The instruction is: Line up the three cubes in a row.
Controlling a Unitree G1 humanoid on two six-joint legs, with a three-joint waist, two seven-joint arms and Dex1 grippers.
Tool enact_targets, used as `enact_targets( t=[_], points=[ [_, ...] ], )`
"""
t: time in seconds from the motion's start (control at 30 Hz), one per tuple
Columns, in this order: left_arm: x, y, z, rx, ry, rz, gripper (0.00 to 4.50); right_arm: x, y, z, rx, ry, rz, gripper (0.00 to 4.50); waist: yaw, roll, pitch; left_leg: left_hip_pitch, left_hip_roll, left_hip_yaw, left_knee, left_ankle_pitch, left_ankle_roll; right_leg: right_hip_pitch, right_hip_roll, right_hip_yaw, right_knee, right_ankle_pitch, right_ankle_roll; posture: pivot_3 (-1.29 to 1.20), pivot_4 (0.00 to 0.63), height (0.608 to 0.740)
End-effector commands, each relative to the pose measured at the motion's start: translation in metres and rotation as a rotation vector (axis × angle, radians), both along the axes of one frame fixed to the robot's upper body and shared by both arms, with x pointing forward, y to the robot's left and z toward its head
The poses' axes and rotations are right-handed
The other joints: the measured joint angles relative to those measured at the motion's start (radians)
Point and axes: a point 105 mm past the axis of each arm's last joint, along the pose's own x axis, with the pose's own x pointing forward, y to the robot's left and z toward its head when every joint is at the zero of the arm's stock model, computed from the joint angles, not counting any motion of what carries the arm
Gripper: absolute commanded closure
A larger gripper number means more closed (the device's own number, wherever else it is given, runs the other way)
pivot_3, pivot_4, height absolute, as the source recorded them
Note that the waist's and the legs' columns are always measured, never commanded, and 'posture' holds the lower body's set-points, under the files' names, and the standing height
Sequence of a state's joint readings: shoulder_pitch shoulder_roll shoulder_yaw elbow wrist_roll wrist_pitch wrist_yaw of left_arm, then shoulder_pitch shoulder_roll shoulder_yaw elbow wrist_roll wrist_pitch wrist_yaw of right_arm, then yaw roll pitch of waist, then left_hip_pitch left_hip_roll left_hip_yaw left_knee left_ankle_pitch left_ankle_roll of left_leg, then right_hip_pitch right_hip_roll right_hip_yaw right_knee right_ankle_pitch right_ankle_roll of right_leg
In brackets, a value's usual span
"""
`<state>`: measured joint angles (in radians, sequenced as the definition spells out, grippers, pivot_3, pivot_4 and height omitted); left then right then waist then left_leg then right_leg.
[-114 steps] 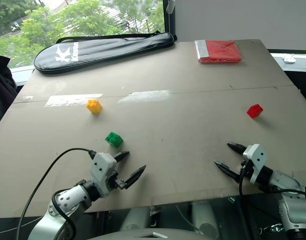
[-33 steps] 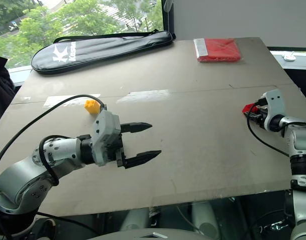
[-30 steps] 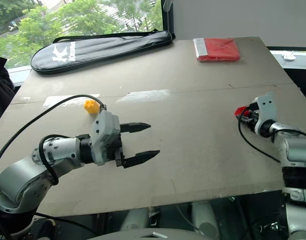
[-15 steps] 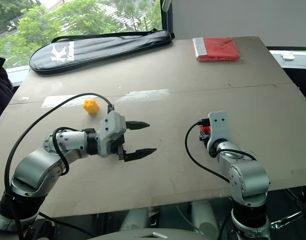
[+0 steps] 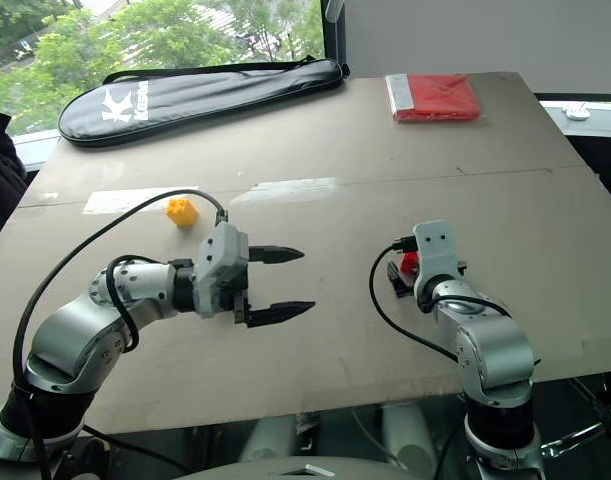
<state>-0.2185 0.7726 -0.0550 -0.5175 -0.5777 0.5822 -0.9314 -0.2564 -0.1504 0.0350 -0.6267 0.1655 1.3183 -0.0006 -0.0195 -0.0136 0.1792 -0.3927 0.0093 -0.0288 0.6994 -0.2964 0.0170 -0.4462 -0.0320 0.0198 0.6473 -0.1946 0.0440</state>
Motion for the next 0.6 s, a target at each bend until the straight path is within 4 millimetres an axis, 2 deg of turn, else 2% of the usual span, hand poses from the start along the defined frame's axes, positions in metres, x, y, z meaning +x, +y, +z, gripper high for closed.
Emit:
enact_targets(
  t=[0.03,0.23,0.43,0.6],
  points=[
    [-0.004,0.008,0.005,-0.043,-0.018,0.052,0.0,0.001,0.0,0.023,-0.002,-0.098,0.026,0.03,-0.003,0.0,0.0,0.0,0.0,0.0,0.0,0.0,0.0,0.0,0.0,0.0,0.0,0.0,0.0,0.0,0.15,0.701],
    [-0.019,0.017,-0.009,-0.039,0.02,0.124,0.0,-0.006,-0.005,0.027,-0.025,-0.108,0.055,0.03,-0.003,0.0,0.0,-0.001,0.0,-0.003,0.0,0.0,0.0,-0.001,0.0,-0.001,-0.001,0.001,0.001,0.0,0.15,0.701],
    [-0.027,-0.001,0.006,-0.094,0.021,0.032,0.0,-0.023,-0.002,0.019,-0.134,-0.074,0.235,0.03,0.005,0.0,0.0,-0.002,-0.001,-0.003,0.001,0.0,0.0,0.0,-0.002,-0.003,-0.001,0.0,0.0,0.0,0.15,0.701],
    [-0.034,-0.01,0.012,-0.072,0.033,-0.063,0.0,-0.03,-0.008,0.016,-0.165,-0.053,0.267,0.03,-0.002,0.0,0.0,-0.002,0.0,-0.002,0.001,0.0,0.0,0.0,0.0,-0.002,-0.001,0.0,0.0,0.0,0.15,0.701]
  ],
)
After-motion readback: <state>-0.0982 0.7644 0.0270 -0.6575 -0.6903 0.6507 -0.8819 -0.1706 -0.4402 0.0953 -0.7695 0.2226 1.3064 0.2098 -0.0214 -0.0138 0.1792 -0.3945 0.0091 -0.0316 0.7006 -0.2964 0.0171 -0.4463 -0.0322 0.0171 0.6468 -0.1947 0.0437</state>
